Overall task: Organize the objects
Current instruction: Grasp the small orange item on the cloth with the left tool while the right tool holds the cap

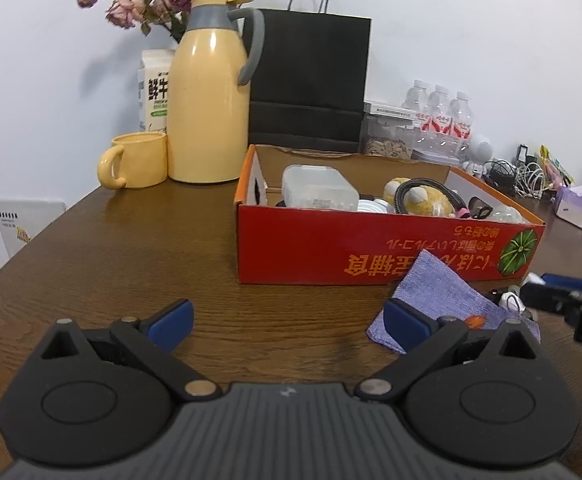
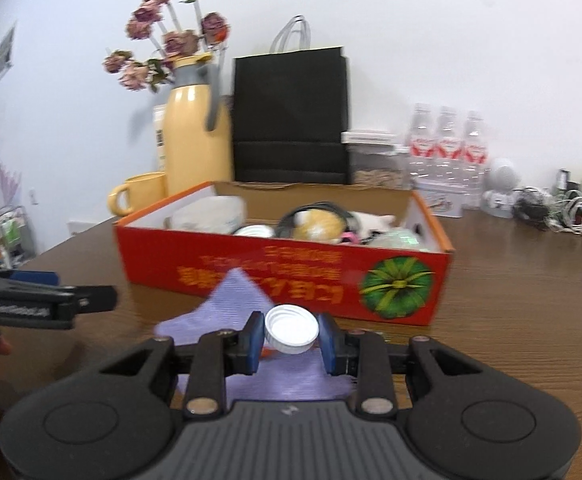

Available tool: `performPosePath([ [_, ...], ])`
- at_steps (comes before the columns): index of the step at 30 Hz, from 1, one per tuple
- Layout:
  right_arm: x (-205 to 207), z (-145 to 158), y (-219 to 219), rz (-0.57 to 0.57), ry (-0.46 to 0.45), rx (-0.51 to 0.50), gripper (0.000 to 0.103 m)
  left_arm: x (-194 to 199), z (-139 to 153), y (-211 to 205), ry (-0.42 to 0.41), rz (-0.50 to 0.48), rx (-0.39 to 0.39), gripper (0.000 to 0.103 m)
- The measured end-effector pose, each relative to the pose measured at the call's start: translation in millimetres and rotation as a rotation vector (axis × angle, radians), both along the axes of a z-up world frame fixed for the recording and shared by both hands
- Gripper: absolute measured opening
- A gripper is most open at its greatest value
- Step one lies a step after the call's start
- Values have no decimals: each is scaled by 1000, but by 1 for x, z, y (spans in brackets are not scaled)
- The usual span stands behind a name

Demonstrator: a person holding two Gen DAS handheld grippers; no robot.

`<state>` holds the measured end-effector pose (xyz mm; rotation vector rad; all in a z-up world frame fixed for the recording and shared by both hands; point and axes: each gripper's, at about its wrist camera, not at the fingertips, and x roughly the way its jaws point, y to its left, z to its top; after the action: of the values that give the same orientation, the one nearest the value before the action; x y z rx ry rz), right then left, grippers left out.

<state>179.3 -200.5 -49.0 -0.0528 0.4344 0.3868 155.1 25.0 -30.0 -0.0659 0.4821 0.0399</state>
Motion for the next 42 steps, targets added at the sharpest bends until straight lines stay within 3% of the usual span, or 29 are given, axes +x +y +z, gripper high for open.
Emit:
performPosePath([
  [10,8,-3,-24,-64,-34,-41,28,8,4,-38,18,-99,43,103],
  [15,10,-5,-30,-89,-36,-50,28,19,5,-59,40,-163,62,97],
  [27,13,-6,-39,-119,-24,-15,28,48,-7,-99,115,-323,82,59],
  [30,12,-6,-38,-119,-29,-16,28,54,-12,-108,144,-372,87,46],
  [34,11,-6,-38,-116,-34,-15,28,57,-16,-113,161,-414,79,17],
  [42,10,-6,-38,-112,-39,-16,28,48,-11,-104,105,-407,31,15],
])
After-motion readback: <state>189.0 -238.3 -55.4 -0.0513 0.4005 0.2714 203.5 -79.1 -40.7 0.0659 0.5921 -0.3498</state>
